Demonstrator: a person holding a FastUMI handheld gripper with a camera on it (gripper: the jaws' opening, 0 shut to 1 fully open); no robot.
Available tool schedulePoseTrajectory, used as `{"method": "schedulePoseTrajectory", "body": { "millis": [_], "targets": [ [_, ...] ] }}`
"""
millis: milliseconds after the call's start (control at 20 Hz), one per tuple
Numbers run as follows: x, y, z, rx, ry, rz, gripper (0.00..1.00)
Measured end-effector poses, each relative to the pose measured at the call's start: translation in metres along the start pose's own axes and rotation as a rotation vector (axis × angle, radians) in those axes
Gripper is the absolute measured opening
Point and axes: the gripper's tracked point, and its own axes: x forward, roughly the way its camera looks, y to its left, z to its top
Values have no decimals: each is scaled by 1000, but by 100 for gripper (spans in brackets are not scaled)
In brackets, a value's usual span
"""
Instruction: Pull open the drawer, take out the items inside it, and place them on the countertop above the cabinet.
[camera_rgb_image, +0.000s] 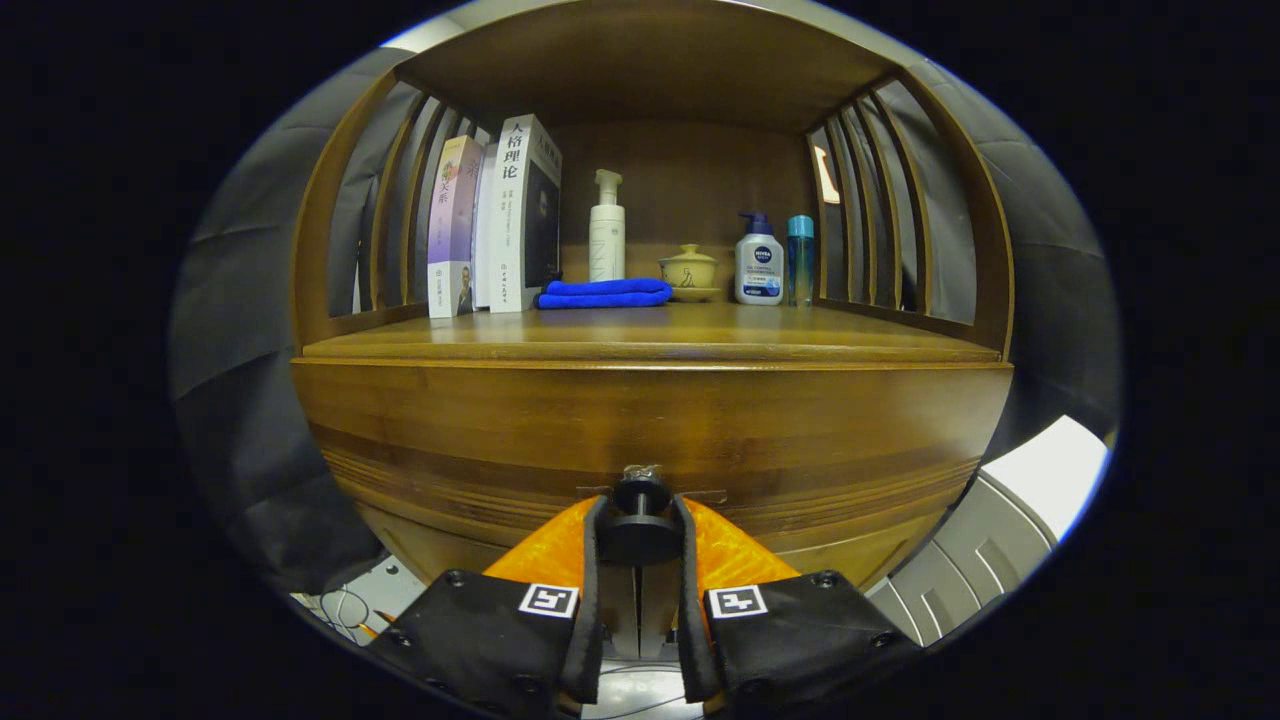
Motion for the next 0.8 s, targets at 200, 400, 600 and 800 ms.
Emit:
{"method": "schedulePoseTrajectory", "body": {
  "millis": [200, 400, 600, 800],
  "targets": [
    [-13, 0, -3, -10, -8, 5, 33],
    [-30, 0, -9, -21, -14, 15, 33],
    [-41, 1, -15, -36, -20, 18, 33],
    [-53, 3, -20, -38, -22, 22, 33]
  ]
}}
